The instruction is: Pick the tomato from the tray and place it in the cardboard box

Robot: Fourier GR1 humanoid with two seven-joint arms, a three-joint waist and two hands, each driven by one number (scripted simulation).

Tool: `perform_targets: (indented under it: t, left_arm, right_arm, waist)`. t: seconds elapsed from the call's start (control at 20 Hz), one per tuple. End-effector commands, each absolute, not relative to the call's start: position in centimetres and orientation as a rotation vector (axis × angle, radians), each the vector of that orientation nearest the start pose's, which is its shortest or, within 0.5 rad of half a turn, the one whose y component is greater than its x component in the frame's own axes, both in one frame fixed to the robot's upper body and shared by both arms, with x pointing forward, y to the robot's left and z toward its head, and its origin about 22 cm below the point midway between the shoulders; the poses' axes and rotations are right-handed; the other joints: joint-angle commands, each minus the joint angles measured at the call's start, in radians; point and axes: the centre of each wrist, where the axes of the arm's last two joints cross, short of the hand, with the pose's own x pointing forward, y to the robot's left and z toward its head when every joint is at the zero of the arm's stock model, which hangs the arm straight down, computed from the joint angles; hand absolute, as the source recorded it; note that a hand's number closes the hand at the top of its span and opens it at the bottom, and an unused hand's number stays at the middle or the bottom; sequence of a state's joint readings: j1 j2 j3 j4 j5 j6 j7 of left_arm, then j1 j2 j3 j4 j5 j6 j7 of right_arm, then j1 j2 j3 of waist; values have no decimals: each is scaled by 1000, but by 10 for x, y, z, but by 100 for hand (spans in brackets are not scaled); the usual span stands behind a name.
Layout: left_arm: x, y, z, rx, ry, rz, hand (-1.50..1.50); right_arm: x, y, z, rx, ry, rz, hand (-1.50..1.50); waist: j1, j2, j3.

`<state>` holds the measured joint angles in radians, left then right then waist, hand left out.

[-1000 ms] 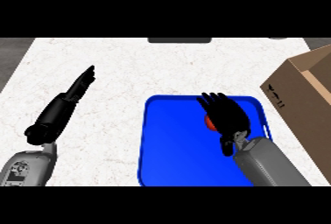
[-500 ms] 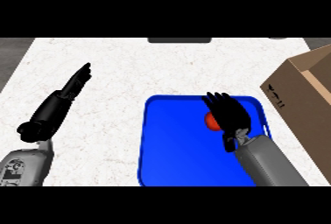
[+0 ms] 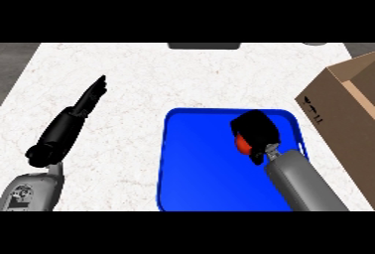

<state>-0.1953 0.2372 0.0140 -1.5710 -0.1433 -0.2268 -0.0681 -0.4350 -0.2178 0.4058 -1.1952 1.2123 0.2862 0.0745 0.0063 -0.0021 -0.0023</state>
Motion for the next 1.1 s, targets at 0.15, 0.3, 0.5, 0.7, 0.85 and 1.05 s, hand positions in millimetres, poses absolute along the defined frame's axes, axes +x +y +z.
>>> perform_targets:
  t: [0.15, 0.3, 0.5, 0.7, 0.85, 1.05]
  left_arm:
    - [292, 273, 66, 98, -1760, -534, 0]
    - [286, 269, 68, 99, -1746, -522, 0]
    - [293, 270, 86, 95, -1761, -543, 0]
    - [281, 250, 59, 89, -1741, -517, 0]
    - [284, 280, 69, 90, -1751, -534, 0]
    - [280, 265, 68, 97, -1740, -539, 0]
  right_arm:
    - [328, -153, 12, -872, -1290, 1756, 150]
    - [334, -156, 15, -868, -1309, 1556, 150]
    - [367, -176, 35, -841, -1224, 1214, 150]
    - [375, -170, 64, -984, -1360, 1159, 150]
    - [384, -157, 94, -1101, -1415, 1177, 150]
    - [355, -147, 125, -1165, -1465, 1105, 150]
  waist:
    - [-4, 3, 2]
    - [-2, 3, 2]
    - [7, 6, 4]
    - [-2, 1, 2]
    - [1, 1, 2]
    - [-13, -4, 2]
